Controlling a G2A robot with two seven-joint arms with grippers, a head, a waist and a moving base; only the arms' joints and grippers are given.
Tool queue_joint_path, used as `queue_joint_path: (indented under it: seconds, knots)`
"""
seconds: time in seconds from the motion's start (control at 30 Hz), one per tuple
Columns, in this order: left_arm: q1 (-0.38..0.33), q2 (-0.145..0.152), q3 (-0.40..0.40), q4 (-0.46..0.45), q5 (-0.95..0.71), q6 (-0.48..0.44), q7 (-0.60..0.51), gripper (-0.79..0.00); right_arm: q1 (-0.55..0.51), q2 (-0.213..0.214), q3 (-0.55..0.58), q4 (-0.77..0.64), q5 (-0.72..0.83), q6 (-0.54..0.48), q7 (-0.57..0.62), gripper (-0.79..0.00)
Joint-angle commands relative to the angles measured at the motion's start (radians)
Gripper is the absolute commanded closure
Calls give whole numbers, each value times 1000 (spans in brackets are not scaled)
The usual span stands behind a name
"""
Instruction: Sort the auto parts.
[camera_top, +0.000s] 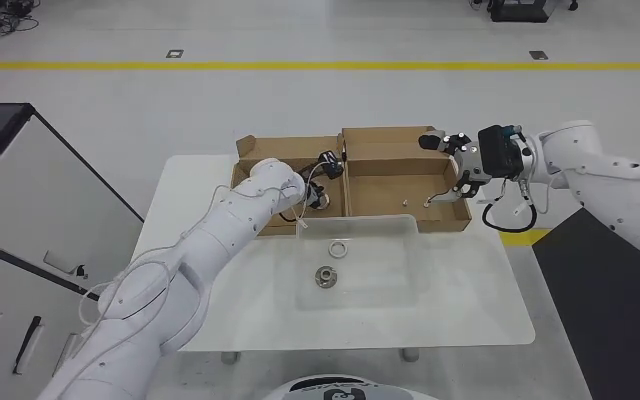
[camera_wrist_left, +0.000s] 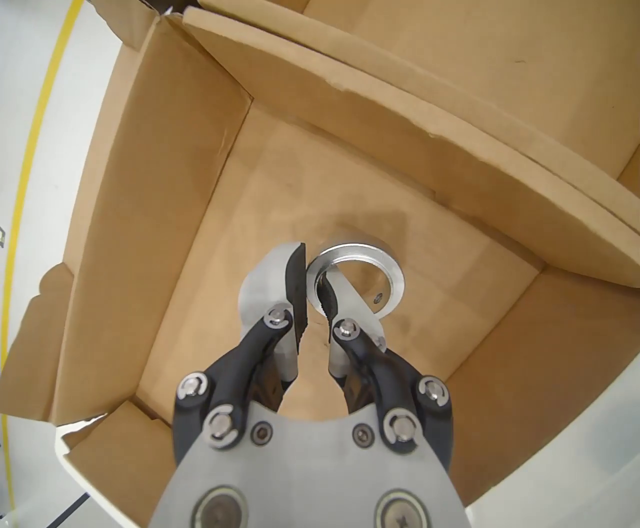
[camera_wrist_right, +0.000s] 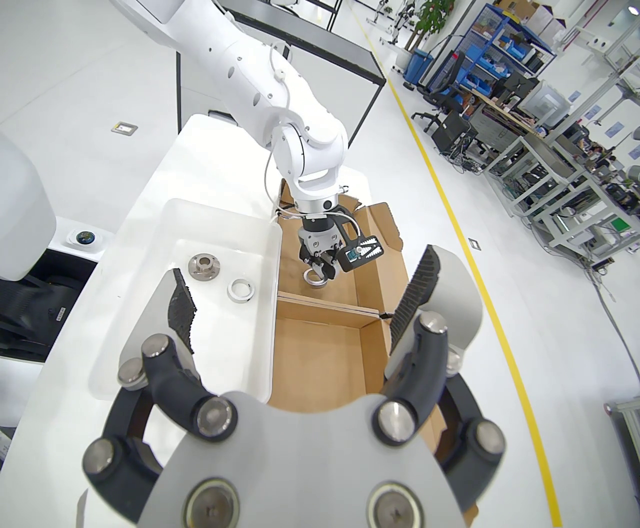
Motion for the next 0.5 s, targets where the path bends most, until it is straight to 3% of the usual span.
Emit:
queue_joint_path:
  seconds: [0.0, 0.17, 0.2, 0.33, 0.4, 0.47]
  knots:
    - [-2, -10, 1, 20, 0, 0, 7, 0, 0, 0, 0, 0, 0, 0, 0, -785]
    - [-8, -33, 5, 64, 7, 0, 28, -12, 0, 0, 0, 0, 0, 0, 0, -785]
    - [-8, -38, 6, 73, 11, 1, 33, -185, 0, 0, 0, 0, 0, 0, 0, -785]
    - [-14, -54, 9, 107, 22, -7, 49, -391, 0, 0, 0, 0, 0, 0, 0, -785]
    - [-17, -61, 8, 124, 22, -8, 54, -545, 0, 0, 0, 0, 0, 0, 0, -785]
    - [-24, -67, 4, 140, 24, -4, 64, -600, 0, 0, 0, 0, 0, 0, 0, -785]
